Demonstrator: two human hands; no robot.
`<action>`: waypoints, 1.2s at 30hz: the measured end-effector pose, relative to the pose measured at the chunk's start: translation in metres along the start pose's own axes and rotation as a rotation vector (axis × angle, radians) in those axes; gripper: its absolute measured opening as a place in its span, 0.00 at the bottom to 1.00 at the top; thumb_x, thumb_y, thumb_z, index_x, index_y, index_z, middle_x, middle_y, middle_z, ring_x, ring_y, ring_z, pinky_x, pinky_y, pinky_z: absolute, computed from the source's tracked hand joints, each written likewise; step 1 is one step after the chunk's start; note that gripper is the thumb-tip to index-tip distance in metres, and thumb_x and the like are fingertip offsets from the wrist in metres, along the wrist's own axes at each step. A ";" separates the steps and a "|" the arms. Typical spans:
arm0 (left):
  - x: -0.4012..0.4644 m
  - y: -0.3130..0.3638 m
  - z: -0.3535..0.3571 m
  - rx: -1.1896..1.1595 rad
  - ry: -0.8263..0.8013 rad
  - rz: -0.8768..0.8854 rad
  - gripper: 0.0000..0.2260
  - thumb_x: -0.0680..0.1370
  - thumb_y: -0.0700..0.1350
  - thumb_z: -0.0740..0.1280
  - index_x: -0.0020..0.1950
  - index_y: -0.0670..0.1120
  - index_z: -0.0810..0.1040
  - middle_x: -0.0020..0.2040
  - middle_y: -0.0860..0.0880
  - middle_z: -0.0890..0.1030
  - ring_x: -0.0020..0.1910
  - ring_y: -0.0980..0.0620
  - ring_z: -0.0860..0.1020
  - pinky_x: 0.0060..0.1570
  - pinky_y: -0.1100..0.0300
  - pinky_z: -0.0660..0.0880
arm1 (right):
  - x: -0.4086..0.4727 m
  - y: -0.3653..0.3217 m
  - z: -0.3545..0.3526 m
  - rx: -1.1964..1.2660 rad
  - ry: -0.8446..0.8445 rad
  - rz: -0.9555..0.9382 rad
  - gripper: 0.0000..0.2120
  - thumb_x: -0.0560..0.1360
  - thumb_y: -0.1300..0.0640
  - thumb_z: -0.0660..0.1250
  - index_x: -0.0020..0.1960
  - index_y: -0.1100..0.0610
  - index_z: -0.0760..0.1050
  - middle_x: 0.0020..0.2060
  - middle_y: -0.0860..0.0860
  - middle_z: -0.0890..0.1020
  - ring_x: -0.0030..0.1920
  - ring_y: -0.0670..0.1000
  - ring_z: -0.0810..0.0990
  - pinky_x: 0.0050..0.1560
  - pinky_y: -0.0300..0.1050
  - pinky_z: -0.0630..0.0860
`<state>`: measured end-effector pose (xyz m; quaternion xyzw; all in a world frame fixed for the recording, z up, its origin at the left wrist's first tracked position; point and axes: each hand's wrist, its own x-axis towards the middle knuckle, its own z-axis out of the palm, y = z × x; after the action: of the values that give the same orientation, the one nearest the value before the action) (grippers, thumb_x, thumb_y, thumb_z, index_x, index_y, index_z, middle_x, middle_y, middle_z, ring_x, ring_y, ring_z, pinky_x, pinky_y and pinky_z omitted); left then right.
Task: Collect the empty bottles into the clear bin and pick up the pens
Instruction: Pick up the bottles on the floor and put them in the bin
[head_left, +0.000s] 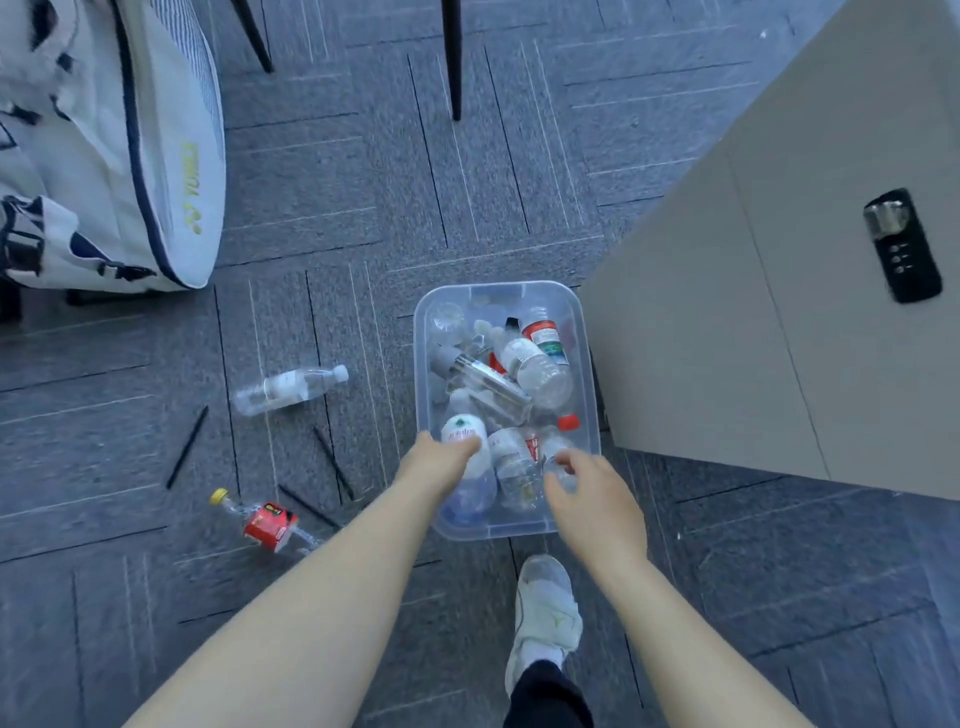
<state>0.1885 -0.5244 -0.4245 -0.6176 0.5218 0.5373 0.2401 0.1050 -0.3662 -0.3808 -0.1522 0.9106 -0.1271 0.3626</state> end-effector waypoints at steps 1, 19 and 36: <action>0.004 -0.002 -0.004 0.048 0.024 0.007 0.37 0.73 0.60 0.66 0.76 0.45 0.60 0.70 0.43 0.70 0.62 0.40 0.74 0.59 0.47 0.74 | 0.005 -0.006 0.004 -0.009 0.007 -0.014 0.15 0.79 0.49 0.57 0.63 0.50 0.74 0.61 0.48 0.76 0.58 0.51 0.75 0.51 0.48 0.74; 0.041 -0.186 -0.186 0.180 0.340 0.003 0.14 0.77 0.50 0.59 0.61 0.51 0.75 0.57 0.50 0.78 0.51 0.46 0.78 0.48 0.53 0.76 | 0.027 -0.221 0.191 -0.599 -0.201 -0.650 0.22 0.79 0.50 0.57 0.72 0.53 0.64 0.62 0.53 0.74 0.61 0.57 0.71 0.52 0.52 0.72; 0.245 -0.352 -0.187 -0.003 0.580 0.042 0.07 0.76 0.50 0.63 0.51 0.49 0.75 0.50 0.50 0.77 0.45 0.48 0.74 0.44 0.55 0.69 | 0.222 -0.239 0.440 -0.931 -0.031 -0.722 0.40 0.74 0.51 0.69 0.77 0.51 0.50 0.68 0.61 0.68 0.67 0.64 0.67 0.66 0.60 0.66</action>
<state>0.5533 -0.6602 -0.6841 -0.7349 0.5804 0.3441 0.0687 0.3036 -0.7219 -0.7472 -0.5976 0.7557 0.1728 0.2047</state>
